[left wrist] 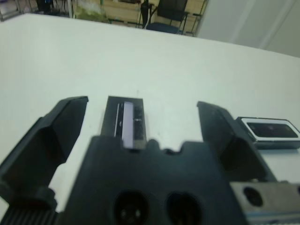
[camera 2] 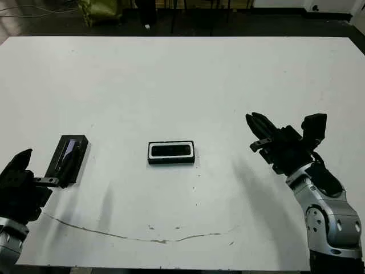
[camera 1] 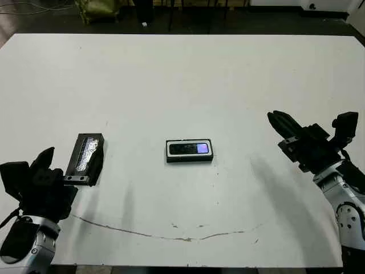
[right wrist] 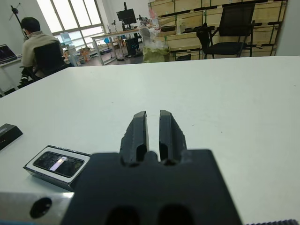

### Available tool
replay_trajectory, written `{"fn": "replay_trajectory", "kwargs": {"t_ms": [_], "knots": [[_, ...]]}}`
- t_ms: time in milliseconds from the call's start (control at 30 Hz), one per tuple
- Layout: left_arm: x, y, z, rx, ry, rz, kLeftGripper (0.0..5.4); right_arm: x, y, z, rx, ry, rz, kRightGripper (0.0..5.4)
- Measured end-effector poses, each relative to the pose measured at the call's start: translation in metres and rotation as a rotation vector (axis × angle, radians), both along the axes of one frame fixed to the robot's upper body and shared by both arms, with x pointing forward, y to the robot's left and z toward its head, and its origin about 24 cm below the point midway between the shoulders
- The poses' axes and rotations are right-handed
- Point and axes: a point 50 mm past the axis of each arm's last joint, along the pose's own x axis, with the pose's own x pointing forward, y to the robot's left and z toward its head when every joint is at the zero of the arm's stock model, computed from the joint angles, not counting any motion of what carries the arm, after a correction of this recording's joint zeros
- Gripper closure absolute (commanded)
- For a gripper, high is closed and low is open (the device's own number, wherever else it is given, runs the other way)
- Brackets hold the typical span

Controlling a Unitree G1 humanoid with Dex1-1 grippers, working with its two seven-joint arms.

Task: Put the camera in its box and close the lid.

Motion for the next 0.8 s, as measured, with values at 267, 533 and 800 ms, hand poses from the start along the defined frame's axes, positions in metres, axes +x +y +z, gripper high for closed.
{"fn": "replay_trajectory", "kwargs": {"t_ms": [267,533,800], "knots": [[0.000,-0.002,-0.003,0.001,0.090,0.031,0.02,-0.001,0.000,-0.002,0.002,0.005,0.002,5.40],[0.003,-0.001,-0.002,0.016,0.135,0.040,0.02,-0.001,0.001,-0.004,0.023,0.014,0.015,5.40],[0.006,0.002,-0.012,0.089,0.198,0.048,0.02,-0.001,0.000,-0.007,0.031,0.025,0.020,5.40]]}}
